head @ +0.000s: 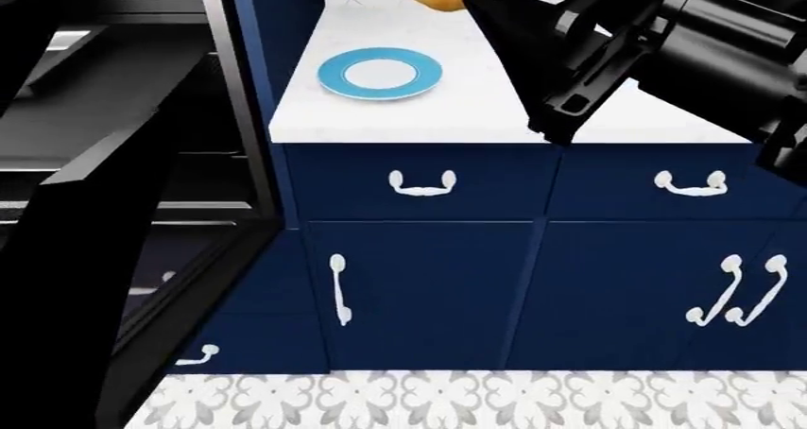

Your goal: Pick the potato from the top rack in the oven and place it on the plate on the counter.

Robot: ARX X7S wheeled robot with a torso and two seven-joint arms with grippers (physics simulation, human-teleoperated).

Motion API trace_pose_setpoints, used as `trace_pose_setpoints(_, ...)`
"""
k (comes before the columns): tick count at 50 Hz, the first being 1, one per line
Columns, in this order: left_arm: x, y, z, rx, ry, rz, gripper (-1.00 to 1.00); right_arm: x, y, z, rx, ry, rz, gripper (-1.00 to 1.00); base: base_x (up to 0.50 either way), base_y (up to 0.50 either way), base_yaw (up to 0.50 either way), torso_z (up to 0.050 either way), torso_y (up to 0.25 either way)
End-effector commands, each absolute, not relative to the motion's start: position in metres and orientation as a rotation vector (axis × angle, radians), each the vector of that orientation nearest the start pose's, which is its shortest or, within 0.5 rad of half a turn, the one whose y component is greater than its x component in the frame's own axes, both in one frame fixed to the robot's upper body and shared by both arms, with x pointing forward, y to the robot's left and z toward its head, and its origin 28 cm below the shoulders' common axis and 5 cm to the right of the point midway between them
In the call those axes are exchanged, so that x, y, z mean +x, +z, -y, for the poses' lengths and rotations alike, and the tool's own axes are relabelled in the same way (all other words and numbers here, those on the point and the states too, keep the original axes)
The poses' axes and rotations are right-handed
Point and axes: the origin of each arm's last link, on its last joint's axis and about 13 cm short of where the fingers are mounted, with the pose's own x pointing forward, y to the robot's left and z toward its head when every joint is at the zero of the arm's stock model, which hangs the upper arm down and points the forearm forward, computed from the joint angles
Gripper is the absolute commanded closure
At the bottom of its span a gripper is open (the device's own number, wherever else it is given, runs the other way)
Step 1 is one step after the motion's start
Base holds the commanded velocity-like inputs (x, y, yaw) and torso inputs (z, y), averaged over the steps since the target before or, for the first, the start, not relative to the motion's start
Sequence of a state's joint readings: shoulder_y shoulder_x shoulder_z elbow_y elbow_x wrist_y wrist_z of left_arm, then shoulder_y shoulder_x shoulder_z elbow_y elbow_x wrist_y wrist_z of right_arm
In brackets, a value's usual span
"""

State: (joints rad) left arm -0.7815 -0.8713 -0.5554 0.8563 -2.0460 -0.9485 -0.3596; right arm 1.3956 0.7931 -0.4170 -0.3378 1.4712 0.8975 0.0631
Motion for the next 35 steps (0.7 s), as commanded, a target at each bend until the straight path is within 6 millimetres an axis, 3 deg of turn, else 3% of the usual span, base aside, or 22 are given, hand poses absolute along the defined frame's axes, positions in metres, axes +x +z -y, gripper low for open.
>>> trace_pose_setpoints(1, 0.1232, 0.3175, -0.279, -0.026, -0.789, 0.473, -1.0, 0.2478, 0.3675, 0.1462, -0.112, 0.778, 0.26, 1.0, 0.0, 0.0, 0.0, 0.0, 0.0)
trace_pose_setpoints(8, 0.1237, 0.317, -0.279, -0.025, -0.789, 0.472, -1.0, 0.2491, 0.3649, 0.1473, -0.129, 0.767, 0.256, 1.0, 0.03, -0.02, 0.0, 0.0, 0.0)
trace_pose_setpoints(35, 0.1243, 0.3146, -0.2791, -0.021, -0.788, 0.474, -1.0, 0.2489, 0.3619, 0.1474, -0.123, 0.774, 0.252, 1.0, 0.38, -0.18, 0.0, 0.0, 0.0)
